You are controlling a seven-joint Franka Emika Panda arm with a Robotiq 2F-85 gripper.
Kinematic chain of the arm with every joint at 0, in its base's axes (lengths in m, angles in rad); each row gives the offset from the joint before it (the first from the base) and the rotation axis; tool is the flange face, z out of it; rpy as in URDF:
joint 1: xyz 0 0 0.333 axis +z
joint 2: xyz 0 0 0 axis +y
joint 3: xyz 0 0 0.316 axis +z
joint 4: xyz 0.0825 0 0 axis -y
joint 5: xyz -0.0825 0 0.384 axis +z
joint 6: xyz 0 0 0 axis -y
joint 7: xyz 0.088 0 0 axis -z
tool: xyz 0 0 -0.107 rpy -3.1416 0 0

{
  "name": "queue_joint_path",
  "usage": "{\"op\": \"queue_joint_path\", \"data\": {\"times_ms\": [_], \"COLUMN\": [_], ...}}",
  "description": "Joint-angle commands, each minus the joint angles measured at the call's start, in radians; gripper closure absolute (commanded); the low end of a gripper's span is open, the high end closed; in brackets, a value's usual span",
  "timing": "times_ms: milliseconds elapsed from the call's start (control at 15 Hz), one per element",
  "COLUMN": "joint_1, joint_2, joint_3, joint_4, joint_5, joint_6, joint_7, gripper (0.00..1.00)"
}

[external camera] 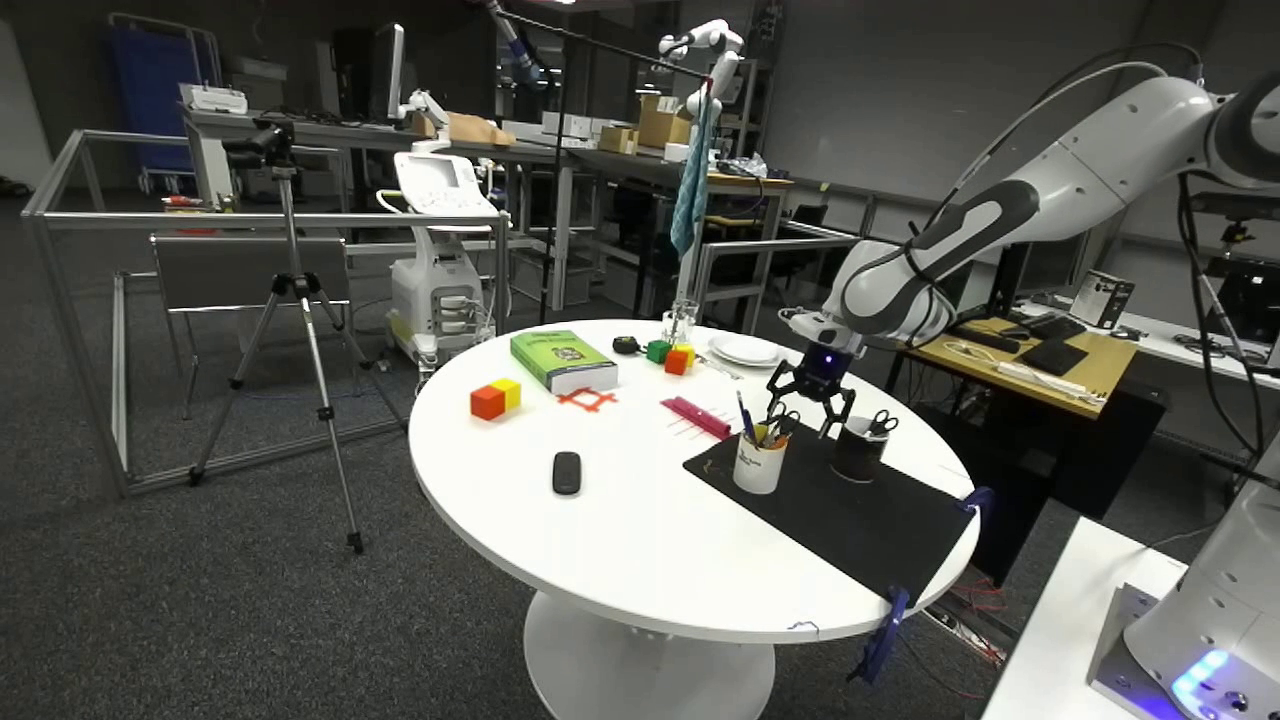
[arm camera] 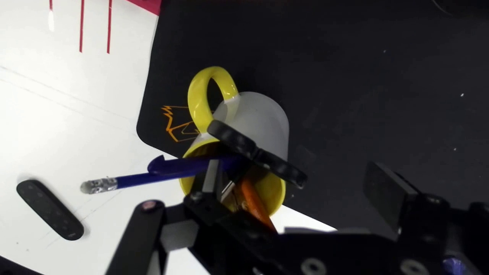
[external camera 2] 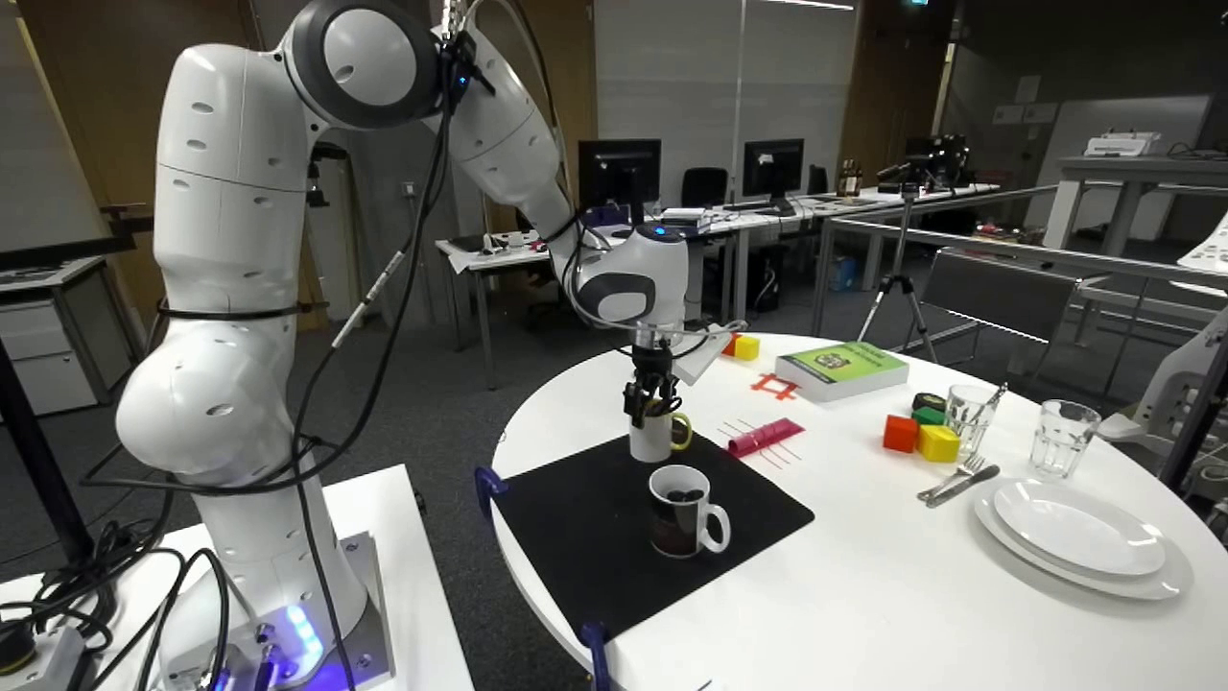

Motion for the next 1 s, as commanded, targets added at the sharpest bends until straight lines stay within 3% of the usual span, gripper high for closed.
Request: {"op": "queue_joint_path", "data": {"times_ms": [0, 333, 400, 933], "joint_1": [-0.032, -0.041, -0.042, -0.037], "joint_2": [0.028, 0.043, 0.043, 0.046], "joint_3": [0.023, 0.029, 0.029, 0.027], "joint_4": [0.033, 0.055, 0.058, 0.082], "joint_5": [0.012, 0.011, 0.012, 0.007], "joint_6": [0.013, 0.027, 0.026, 0.006], "joint_7": [-0.063, -0.1, -0.103, -0.09], "gripper": [0.0, 0.0, 0.04, 0.66]}}
